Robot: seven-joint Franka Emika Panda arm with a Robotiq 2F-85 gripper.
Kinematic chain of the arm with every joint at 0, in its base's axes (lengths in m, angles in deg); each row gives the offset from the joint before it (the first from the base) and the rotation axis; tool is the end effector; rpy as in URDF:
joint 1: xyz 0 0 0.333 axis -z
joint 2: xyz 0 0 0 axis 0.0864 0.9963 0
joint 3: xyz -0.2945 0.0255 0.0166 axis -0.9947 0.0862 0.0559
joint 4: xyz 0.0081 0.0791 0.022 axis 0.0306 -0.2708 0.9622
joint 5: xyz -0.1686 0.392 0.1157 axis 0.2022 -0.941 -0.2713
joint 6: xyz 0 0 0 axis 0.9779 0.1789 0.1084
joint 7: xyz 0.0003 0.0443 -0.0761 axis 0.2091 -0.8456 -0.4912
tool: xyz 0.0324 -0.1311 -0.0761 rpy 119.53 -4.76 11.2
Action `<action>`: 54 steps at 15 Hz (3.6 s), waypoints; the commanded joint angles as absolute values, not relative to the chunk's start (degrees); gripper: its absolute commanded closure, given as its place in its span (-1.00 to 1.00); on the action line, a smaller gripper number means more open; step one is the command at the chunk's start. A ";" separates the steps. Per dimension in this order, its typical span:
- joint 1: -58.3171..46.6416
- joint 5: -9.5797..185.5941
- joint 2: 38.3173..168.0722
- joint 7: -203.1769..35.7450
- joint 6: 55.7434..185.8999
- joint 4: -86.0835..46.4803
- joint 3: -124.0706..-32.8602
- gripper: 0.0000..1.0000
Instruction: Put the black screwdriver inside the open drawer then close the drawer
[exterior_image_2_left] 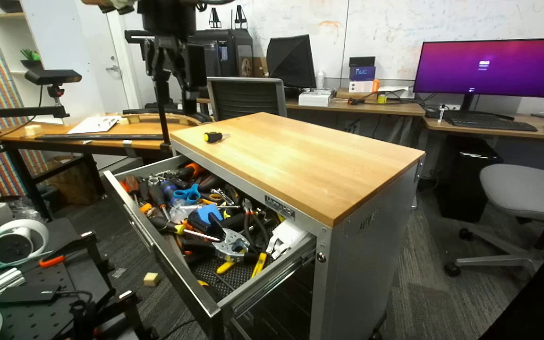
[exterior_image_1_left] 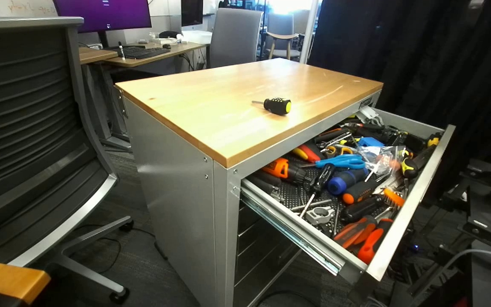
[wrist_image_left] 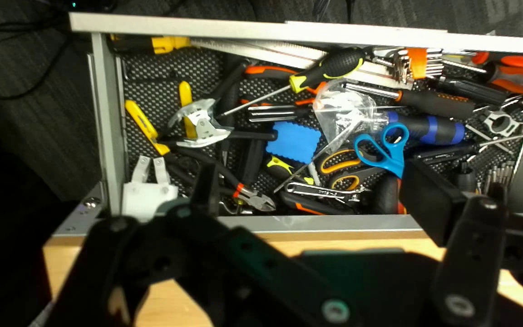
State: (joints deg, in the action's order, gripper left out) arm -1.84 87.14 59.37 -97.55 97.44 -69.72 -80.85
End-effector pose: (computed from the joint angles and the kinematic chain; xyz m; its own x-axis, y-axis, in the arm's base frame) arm 0.4372 -0.0730 0.3633 0.9976 0.0252 -0.0640 0.0233 -0.9993 -0.0291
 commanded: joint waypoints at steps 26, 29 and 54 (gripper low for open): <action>-16.52 88.15 112.29 -85.12 118.13 -32.29 -67.21 -0.48; -17.68 91.51 112.36 -82.16 122.60 -33.61 -68.30 -0.02; -7.75 95.31 87.11 -83.82 114.20 -67.48 -74.06 -0.92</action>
State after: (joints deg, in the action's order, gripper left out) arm -9.84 96.17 91.95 -81.76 115.69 -62.75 -73.07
